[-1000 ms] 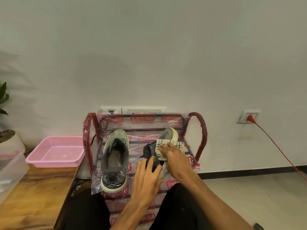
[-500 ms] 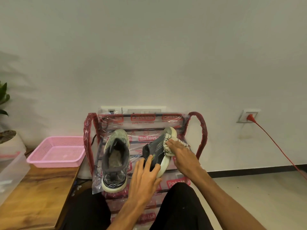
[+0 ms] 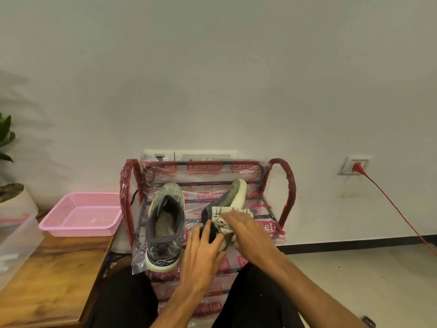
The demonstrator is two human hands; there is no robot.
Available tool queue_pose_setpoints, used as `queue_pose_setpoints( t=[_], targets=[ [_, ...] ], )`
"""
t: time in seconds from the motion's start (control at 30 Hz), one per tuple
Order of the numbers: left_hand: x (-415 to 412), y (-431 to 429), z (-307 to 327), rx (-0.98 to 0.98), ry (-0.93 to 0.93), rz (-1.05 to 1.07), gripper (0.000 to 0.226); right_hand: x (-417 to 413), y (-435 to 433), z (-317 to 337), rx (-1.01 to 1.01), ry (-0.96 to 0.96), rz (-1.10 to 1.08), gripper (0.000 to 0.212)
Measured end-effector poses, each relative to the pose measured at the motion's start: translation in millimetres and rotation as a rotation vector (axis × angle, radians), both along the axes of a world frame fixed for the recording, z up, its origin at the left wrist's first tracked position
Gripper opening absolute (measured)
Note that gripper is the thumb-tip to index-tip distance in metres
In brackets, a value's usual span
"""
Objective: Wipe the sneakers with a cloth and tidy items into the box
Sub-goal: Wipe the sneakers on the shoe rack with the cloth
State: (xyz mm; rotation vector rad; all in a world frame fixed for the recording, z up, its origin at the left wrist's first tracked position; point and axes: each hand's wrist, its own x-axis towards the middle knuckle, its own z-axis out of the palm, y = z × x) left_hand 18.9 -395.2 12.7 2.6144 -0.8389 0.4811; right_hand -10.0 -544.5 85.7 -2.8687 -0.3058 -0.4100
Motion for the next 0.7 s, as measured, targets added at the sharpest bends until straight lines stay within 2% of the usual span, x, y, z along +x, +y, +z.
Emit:
queue_pose_setpoints(
  t=[0.1, 0.17, 0.3, 0.5, 0.7],
  targets=[
    [-3, -4, 6, 0.043, -0.056, -0.027, 0.059, 16, -10, 5, -0.029, -0.022, -0.079, 0.053],
    [-3, -5, 7, 0.036, -0.08, -0.025, 0.061, 23, -7, 10, 0.063, 0.012, -0.11, 0.049],
    [-4, 0, 6, -0.006, -0.056, -0.042, 0.059, 17, 7, 12, 0.216, 0.099, 0.006, 0.038],
    [-2, 0, 10, 0.027, -0.07, -0.044, 0.058, 34, -15, 13, 0.077, 0.013, -0.065, 0.037],
    [-6, 2, 11, 0.002, -0.063, -0.035, 0.06, 30, 1, 9, 0.212, 0.058, 0.001, 0.033]
  ],
)
